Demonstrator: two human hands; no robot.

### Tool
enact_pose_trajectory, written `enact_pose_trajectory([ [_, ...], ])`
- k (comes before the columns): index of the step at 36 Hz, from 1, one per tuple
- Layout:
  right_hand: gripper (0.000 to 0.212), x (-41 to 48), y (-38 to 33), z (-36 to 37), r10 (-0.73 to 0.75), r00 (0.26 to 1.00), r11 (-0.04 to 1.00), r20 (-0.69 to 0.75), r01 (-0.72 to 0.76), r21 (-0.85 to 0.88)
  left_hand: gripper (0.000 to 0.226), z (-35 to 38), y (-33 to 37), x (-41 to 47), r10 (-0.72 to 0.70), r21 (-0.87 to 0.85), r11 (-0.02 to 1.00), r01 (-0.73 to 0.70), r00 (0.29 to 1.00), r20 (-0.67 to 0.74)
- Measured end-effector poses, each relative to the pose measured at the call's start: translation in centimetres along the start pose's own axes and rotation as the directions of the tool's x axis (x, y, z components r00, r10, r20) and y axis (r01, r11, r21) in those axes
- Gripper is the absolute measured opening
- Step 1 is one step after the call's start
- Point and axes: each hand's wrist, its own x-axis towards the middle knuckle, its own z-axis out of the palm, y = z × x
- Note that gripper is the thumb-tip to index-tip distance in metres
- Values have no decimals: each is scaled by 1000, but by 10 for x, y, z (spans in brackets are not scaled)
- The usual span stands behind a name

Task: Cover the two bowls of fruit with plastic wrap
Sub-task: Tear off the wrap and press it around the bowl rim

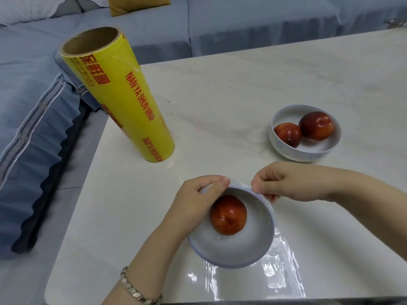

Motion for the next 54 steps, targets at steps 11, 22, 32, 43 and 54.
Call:
enact_pose_trajectory([
  [11, 26, 4, 7, 3, 132, 990, 872, -54, -90, 481, 13, 0, 1, 0, 16, 10, 1000, -16, 1000, 6],
  [22, 23, 18, -5, 8, 131, 968, 891, -214, -20, 454, 14, 0, 1, 1, 43, 13, 999, -44, 999, 27],
  [32, 27, 40, 6, 36, 90, 760, 916, -643, 190, 353, 15, -5, -1, -4, 97, 21, 995, -98, 994, 45],
  [43, 25, 51, 15, 33, 95, 819, 938, -566, 117, 325, 24, -11, -1, -4, 130, 76, 986, -148, 971, 202],
  [54, 16, 34, 24, 44, 308, 922, 891, -234, -193, 412, 28, -12, -2, -4, 131, 12, 991, -137, 968, 214],
])
